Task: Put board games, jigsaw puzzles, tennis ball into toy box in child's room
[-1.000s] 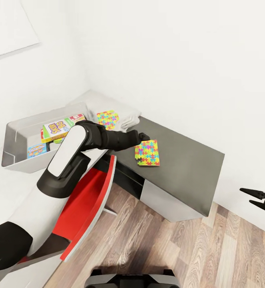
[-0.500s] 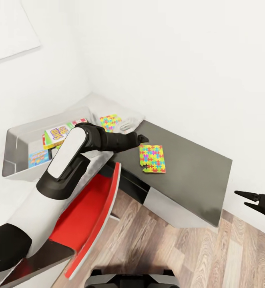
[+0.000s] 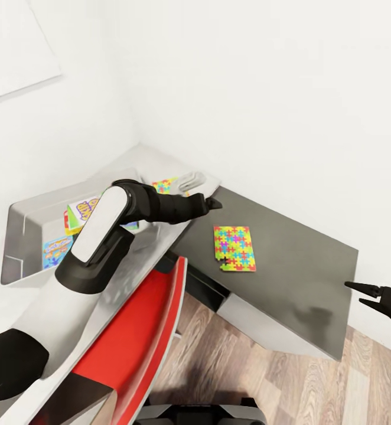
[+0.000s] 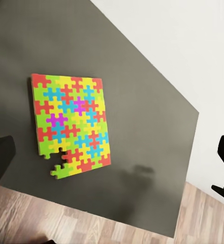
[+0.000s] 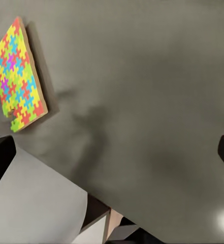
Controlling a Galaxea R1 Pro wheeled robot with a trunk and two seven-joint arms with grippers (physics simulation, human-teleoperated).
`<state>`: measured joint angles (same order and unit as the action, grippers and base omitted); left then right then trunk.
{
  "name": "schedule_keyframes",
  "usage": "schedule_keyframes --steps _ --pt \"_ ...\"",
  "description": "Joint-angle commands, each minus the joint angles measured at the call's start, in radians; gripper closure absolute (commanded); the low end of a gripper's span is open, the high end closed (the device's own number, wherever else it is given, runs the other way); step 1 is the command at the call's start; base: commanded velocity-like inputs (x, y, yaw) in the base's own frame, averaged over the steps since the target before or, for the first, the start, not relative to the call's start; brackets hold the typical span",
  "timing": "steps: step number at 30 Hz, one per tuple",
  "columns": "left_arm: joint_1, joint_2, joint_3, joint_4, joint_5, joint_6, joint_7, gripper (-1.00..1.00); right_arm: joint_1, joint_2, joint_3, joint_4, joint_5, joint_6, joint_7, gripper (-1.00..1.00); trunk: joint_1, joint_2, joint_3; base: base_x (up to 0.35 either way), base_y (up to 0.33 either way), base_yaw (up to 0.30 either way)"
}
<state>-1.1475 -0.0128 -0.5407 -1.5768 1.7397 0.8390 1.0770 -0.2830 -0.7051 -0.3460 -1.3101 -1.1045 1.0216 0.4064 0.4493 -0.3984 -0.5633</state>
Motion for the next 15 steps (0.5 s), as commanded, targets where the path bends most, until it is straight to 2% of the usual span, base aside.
schedule_keyframes --steps 1,15 --pt "-0.001 0.0 0.0 -0.001 0.008 0.002 0.01 -1.0 -0.001 0.0 -0.001 0.0 0.009 0.004 0.01 -1.0 0.001 -0.002 -0.001 0.071 0.031 0.0" --pt "-0.001 -0.013 -0.004 -0.001 0.005 0.001 0.004 -1.0 -0.001 0.001 -0.007 -0.003 0.009 0.003 0.01 -1.0 0.001 -0.002 -0.001 0.029 0.013 0.0"
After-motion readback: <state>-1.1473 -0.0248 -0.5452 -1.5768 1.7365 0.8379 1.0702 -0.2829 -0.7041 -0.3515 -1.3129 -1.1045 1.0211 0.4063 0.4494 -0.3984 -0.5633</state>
